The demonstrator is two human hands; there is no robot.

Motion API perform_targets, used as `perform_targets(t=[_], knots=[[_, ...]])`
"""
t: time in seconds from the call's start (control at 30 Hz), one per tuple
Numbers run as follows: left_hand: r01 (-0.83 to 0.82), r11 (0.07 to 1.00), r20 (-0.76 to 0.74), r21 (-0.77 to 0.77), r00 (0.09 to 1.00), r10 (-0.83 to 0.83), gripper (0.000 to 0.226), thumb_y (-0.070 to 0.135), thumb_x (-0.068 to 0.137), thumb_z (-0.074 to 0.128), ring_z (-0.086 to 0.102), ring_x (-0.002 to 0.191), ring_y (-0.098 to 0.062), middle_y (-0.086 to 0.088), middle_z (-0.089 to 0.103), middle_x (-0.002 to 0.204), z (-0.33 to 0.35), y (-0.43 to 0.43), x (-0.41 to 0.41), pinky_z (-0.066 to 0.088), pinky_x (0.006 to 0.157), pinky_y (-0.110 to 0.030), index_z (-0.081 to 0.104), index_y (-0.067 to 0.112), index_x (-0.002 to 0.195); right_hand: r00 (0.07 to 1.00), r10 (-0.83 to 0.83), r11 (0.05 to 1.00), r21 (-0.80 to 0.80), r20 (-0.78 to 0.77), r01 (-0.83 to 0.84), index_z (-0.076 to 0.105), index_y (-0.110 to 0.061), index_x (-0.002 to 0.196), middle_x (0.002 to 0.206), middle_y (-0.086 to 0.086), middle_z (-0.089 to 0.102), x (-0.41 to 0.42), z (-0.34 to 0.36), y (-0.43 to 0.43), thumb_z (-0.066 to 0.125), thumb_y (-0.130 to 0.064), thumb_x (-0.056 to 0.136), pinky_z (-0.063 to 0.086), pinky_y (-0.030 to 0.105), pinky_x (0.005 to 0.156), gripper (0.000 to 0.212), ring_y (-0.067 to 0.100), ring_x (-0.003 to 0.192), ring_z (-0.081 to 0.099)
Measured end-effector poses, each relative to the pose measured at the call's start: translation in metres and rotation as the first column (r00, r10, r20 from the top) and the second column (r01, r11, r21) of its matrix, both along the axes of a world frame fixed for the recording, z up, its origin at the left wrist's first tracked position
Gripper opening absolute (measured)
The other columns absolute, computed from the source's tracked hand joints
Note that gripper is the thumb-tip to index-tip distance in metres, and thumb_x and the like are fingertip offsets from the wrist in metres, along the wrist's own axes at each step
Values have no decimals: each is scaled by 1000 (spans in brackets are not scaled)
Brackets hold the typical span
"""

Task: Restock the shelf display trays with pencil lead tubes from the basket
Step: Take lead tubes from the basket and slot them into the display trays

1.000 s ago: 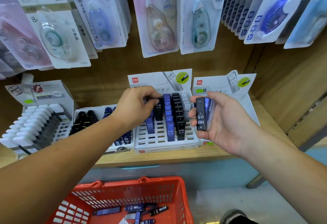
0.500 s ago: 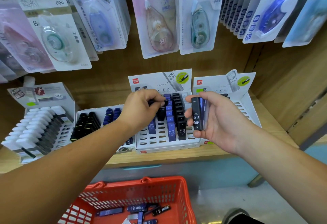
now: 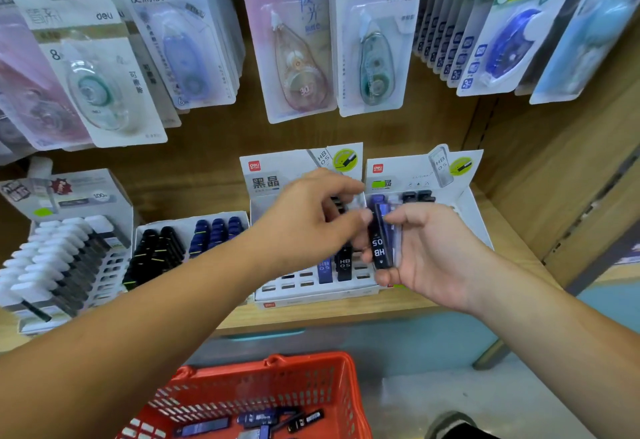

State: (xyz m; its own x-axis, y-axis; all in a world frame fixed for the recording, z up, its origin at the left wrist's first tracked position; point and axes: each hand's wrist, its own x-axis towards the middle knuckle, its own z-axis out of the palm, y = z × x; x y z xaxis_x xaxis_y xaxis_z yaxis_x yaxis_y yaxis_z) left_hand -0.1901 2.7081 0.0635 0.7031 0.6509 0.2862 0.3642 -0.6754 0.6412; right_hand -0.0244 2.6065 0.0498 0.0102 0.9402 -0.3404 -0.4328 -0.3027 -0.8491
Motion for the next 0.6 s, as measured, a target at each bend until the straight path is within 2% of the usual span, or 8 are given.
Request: perform_targets(t=[0.07,0.13,0.2,0.3,0.4,0.5,0.57,0.6], knots=[[86,994,-67,-62,994,-90,37,31,90,79,65,81,-10,12,60,109,1,-10,13,53,72,-18,71,30,126,999,22,1000,-4,27,-22,63,-6,117,79,9,64,5,-1,-8,39,-14,102,42,31,48,30,26,69,61],[110,989,-47,-100,992,-115,26,26,86,85,64,76,-12,12,61,103,-1,-15,21,54,69,-22,74,30,109,999,15,1000,-2,40,-15,63,-7,115,77,8,64,12,-1,-16,41,-11,105,44,30,45,25,27,70,66],[102,986,-39,-132,993,-108,24,24,82,88,62,68,-7,11,64,91,-5,-17,27,52,64,-23,72,28,99,999,6,1000,6,49,-7,62,-7,113,76,8,64,19,-3,-24,43,-9,106,46,29,43,21,28,71,69],[96,976,-76,-195,991,-113,31,26,80,90,57,57,-3,5,67,74,-7,-22,35,50,56,-21,67,30,100,997,0,1000,-12,79,0,60,-1,116,82,12,67,29,-8,-30,46,-8,107,48,31,43,18,31,75,72],[113,984,-112,-140,985,-129,34,30,82,88,55,62,-7,7,62,77,-7,-18,39,53,60,-26,66,32,108,989,-95,995,-10,112,96,59,5,124,96,20,75,39,-13,-33,49,-13,107,53,31,46,26,31,77,76],[236,972,-302,12,927,-222,28,34,95,74,57,73,-12,3,62,84,-9,-17,44,51,69,-32,67,30,122,951,-299,954,-10,78,301,58,6,122,100,27,76,53,-15,-32,49,-13,109,59,32,52,25,30,73,76],[242,967,-378,84,905,-193,15,32,100,67,57,78,-10,7,62,87,-7,-16,53,49,71,-33,68,27,113,913,-397,917,-6,95,399,57,4,125,96,22,78,62,-17,-32,48,-14,110,60,33,54,26,28,68,74],[195,978,-344,75,926,-158,7,30,100,66,57,76,-9,8,62,86,-5,-14,58,49,70,-32,67,26,106,895,-425,903,-7,134,429,58,2,125,93,19,78,66,-19,-32,48,-17,110,59,34,53,25,26,65,72]])
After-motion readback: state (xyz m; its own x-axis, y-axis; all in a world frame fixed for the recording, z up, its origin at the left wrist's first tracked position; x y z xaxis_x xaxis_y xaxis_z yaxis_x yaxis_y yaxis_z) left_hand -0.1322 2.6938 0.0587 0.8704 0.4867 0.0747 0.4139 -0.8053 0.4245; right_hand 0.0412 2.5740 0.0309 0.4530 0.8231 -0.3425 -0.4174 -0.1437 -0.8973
